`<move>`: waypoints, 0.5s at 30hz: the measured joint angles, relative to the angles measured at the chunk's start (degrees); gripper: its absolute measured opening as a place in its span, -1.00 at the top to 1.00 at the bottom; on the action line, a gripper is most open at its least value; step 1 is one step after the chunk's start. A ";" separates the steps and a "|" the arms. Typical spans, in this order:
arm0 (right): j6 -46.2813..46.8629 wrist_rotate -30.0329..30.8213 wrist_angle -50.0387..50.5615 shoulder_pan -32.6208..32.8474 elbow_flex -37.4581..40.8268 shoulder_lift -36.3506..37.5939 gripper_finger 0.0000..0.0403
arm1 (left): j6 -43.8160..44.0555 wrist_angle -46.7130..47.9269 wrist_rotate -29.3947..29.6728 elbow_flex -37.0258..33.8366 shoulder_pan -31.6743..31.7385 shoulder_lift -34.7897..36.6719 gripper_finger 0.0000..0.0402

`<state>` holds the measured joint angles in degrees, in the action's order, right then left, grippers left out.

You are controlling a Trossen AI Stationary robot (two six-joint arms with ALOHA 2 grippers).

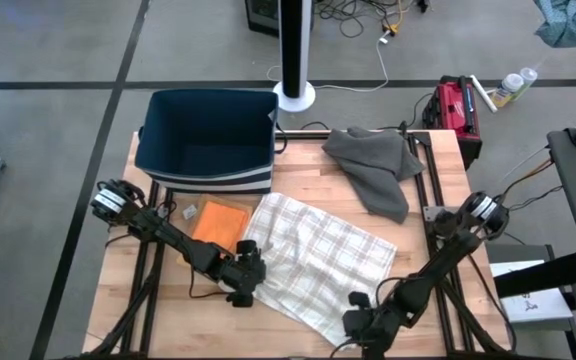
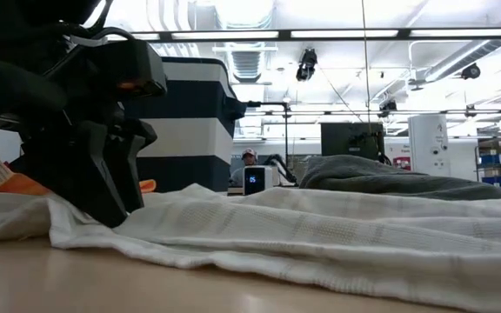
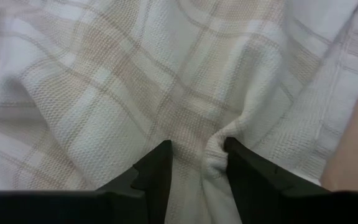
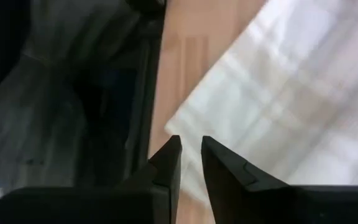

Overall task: Fold towel
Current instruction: Fold the white patterned kitchen towel

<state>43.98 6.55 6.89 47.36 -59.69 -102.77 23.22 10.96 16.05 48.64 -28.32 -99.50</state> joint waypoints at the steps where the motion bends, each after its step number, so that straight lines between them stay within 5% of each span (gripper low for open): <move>1: -1.33 0.09 -1.29 -0.20 -0.37 -0.74 0.70 | -0.01 0.00 0.01 0.00 0.00 0.00 0.29; 8: -2.75 -1.69 -2.37 -1.38 -0.87 -5.34 0.75 | 0.00 -0.04 0.07 0.00 0.02 0.00 0.24; 15: 5.42 -2.83 11.05 -0.76 -1.02 -3.31 0.82 | 0.03 -0.06 0.07 0.00 0.02 0.00 0.24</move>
<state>49.40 3.72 17.93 46.60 -60.71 -106.08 23.26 10.90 16.12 48.64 -28.29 -99.50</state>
